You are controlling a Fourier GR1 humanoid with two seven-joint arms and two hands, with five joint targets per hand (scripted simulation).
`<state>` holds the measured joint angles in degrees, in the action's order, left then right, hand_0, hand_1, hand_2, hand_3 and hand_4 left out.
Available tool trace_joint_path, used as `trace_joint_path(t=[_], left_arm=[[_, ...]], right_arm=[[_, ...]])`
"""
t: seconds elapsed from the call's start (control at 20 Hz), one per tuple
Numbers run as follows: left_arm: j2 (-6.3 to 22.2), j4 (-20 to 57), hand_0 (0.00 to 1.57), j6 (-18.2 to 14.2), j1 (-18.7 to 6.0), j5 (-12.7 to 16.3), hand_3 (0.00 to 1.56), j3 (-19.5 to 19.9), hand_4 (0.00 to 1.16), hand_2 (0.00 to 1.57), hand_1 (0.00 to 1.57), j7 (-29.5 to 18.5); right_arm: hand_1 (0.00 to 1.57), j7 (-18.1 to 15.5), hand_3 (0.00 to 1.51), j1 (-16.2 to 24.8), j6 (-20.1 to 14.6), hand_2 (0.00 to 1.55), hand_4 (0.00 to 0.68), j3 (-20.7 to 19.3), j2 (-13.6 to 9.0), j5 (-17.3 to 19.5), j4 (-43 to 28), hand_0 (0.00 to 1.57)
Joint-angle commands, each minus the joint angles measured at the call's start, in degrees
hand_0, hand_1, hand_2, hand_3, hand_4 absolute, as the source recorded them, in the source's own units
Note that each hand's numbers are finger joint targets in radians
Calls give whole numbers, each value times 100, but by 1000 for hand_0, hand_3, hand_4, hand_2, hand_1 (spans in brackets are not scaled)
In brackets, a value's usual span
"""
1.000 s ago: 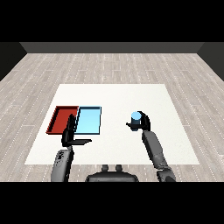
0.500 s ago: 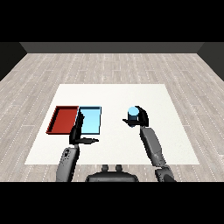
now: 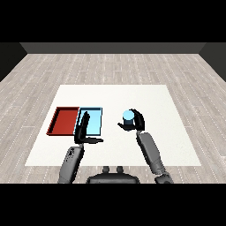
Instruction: Pick the blue can and put it in the blue box
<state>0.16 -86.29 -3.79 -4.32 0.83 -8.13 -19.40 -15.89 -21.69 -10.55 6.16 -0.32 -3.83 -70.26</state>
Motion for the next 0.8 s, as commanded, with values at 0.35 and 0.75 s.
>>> trace_joint_path(t=[0.35, 0.75], left_arm=[[-15, 111, 0, -387, -635, 552, 0, -630, 0, 0, 0, 557], [-15, 844, 0, -467, -877, 524, 0, -886, 0, 0, 0, -58]], right_arm=[[1450, 247, 1383, -514, -59, 1469, 550, 18, 29, 53, 9, 1450], [1441, 260, 1386, -16, -27, 1467, 561, 427, 31, -63, -635, 1441]])
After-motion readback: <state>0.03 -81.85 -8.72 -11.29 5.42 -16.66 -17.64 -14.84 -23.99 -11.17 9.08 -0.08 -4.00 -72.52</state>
